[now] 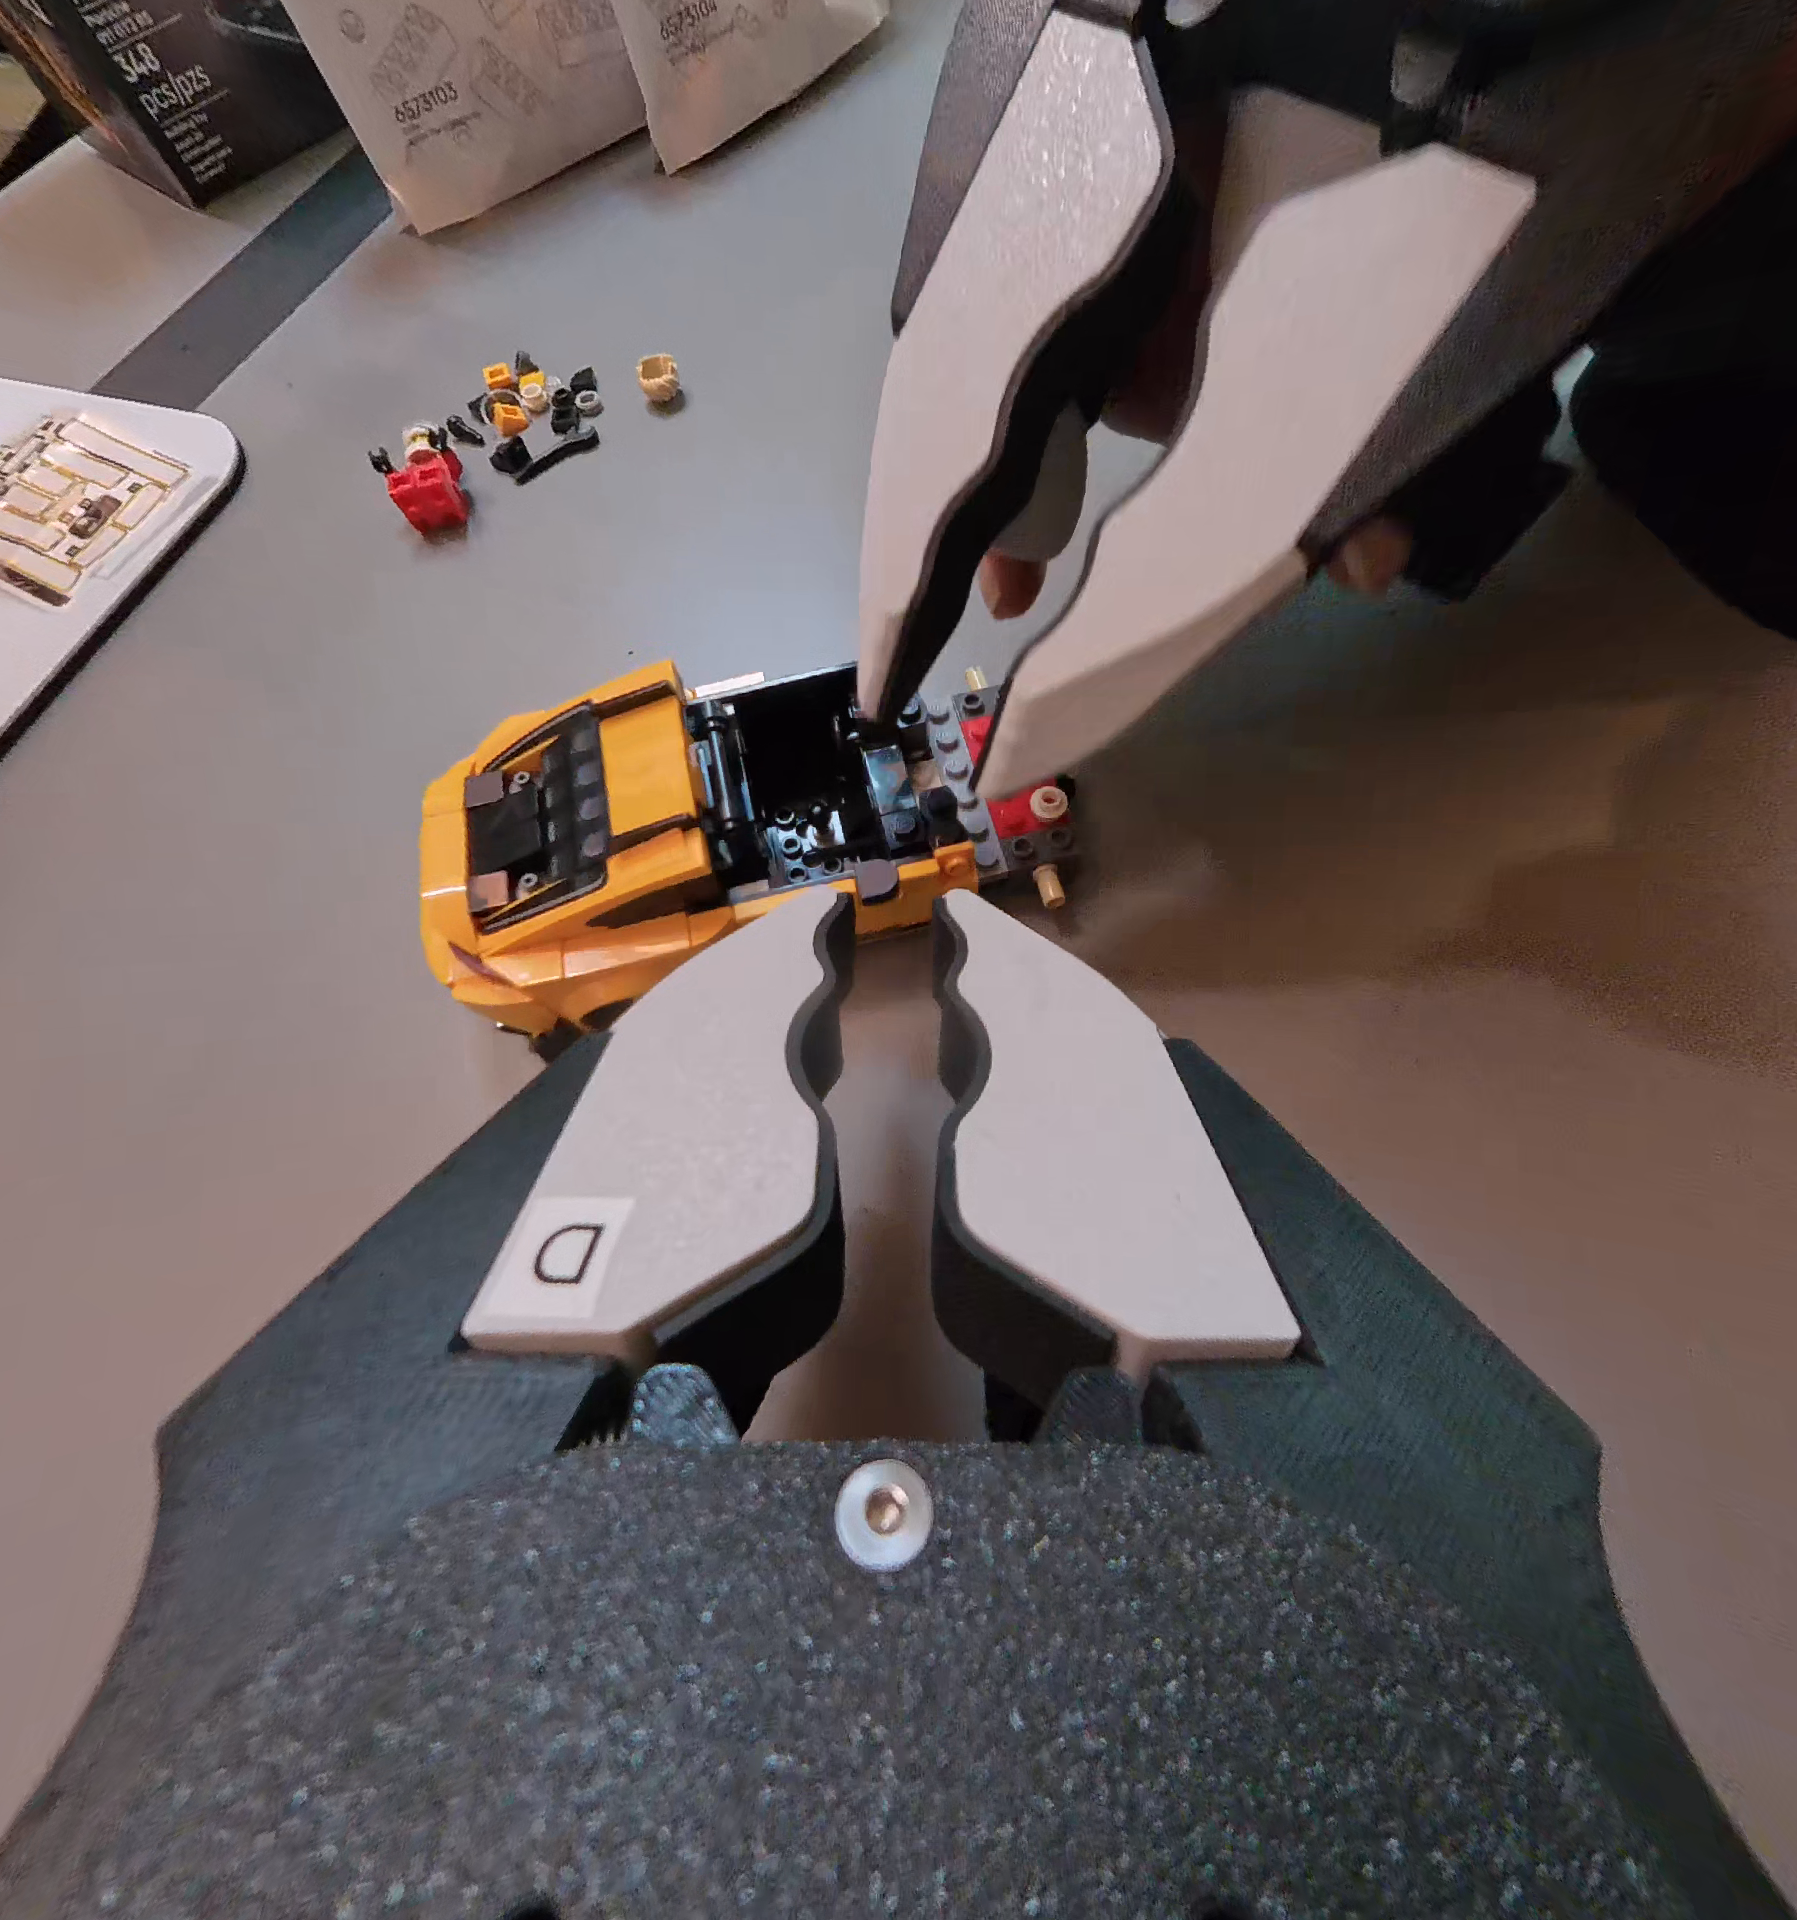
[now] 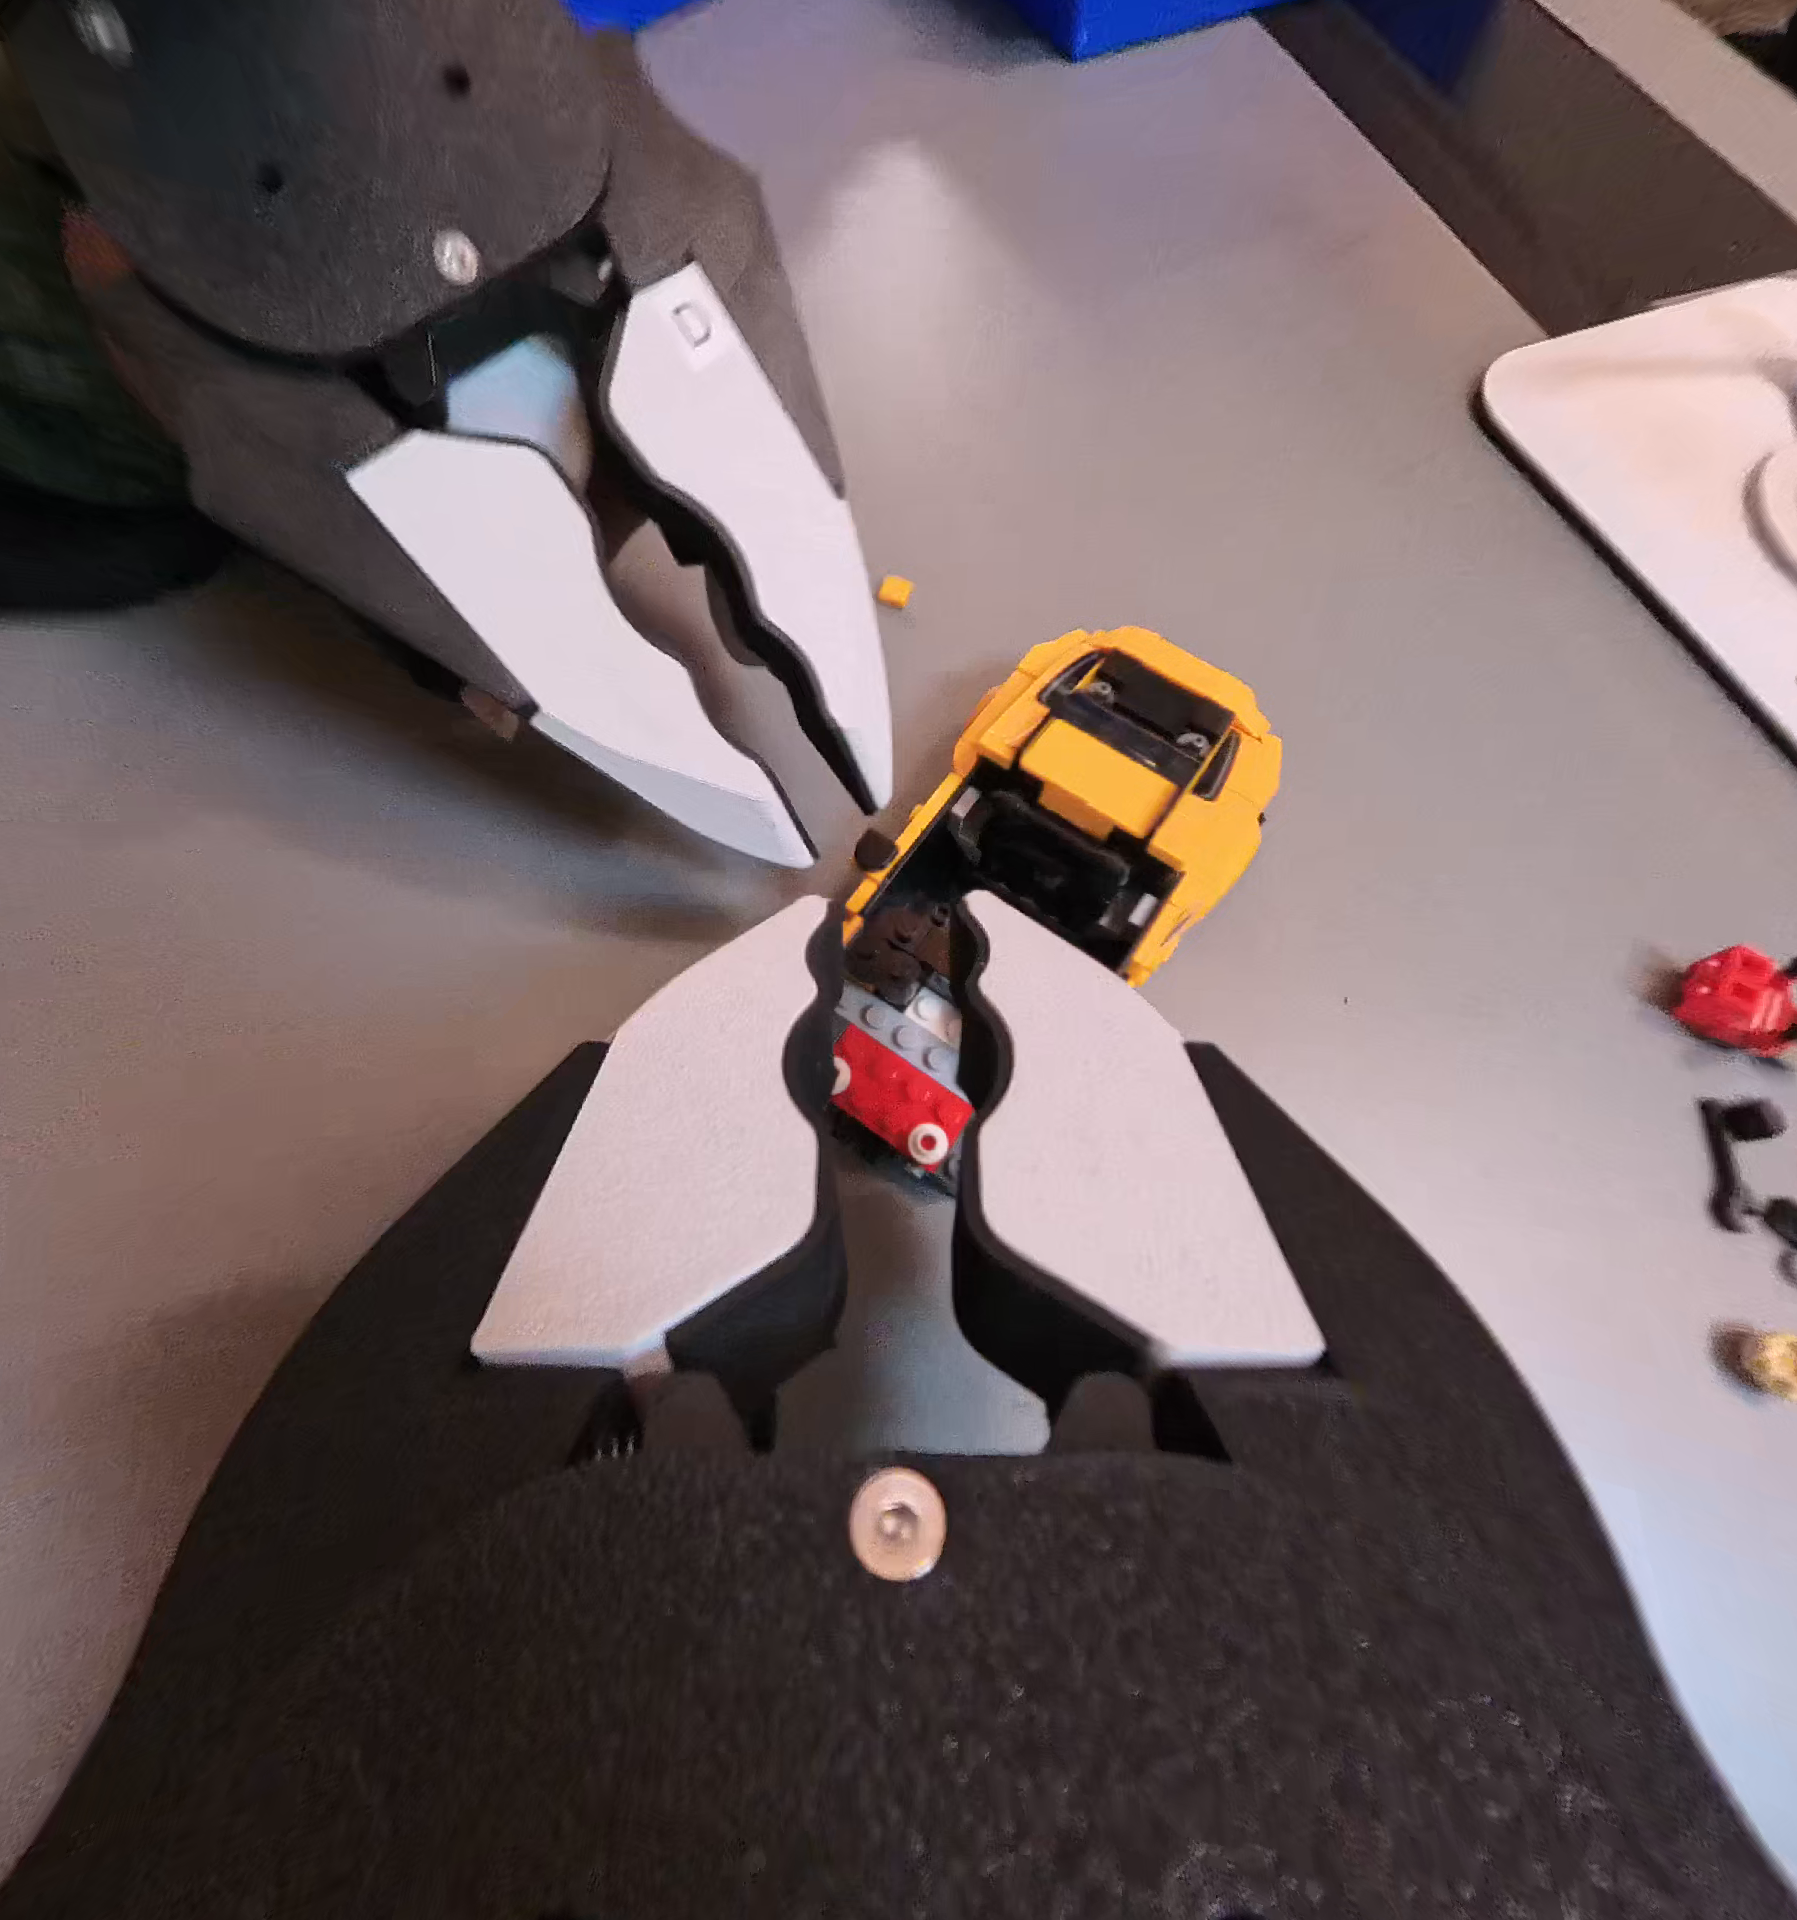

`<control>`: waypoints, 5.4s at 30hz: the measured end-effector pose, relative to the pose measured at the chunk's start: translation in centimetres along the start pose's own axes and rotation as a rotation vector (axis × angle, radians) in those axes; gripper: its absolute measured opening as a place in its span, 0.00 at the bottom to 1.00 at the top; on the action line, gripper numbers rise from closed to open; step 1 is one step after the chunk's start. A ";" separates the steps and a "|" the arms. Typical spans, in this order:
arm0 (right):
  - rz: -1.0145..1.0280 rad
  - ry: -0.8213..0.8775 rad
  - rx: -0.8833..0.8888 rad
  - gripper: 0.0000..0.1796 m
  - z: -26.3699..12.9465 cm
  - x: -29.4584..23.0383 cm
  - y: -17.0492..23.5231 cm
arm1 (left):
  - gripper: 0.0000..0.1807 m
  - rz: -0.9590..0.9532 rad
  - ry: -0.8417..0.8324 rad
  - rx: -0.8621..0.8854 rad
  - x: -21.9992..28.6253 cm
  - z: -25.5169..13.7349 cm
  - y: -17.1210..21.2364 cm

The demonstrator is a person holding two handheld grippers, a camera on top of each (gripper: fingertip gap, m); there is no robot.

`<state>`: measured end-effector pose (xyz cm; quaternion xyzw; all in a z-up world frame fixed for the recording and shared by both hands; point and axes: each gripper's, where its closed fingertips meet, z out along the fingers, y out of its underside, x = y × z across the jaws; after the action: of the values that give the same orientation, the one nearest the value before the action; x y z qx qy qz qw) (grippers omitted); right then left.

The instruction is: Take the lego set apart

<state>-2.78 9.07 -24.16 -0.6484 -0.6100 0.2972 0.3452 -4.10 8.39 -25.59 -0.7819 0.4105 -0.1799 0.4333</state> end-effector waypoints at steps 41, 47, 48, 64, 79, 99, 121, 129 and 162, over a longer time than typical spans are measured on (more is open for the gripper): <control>-0.081 0.059 -0.101 0.10 1.9 -0.5 1.2 | 0.04 -0.004 -0.036 -0.025 -0.1 0.7 0.1; -0.112 0.072 -0.126 0.10 2.3 -0.7 1.4 | 0.04 -0.016 -0.023 -0.022 0.2 0.7 0.1; -0.120 0.077 -0.132 0.10 2.3 -0.7 1.4 | 0.04 -0.016 -0.023 -0.022 0.2 0.8 0.1; -0.035 0.084 -0.161 0.09 2.4 -0.8 1.5 | 0.04 -0.058 0.012 -0.020 0.3 0.5 0.3; 0.004 0.125 -0.153 0.06 2.0 0.3 1.8 | 0.04 -0.105 0.009 0.002 -0.6 -0.6 0.7; -0.139 0.098 -0.012 0.08 -0.4 -0.1 -0.4 | 0.04 -0.584 0.522 0.454 0.2 -5.8 -4.6; -0.443 0.290 0.320 0.04 -3.0 -2.6 -7.6 | 0.04 -0.912 0.800 0.620 1.2 -7.1 -7.3; -0.458 0.284 0.307 0.04 -2.6 -2.7 -7.2 | 0.04 -0.920 0.765 0.614 0.9 -6.8 -7.0; -0.529 0.166 0.309 0.01 -3.3 -4.5 -6.5 | 0.04 -0.813 0.799 0.503 2.8 -6.8 -6.7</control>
<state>-4.31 4.44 -17.14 -0.4292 -0.6750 0.2323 0.5534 -3.52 4.51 -16.41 -0.6220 0.1554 -0.7003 0.3140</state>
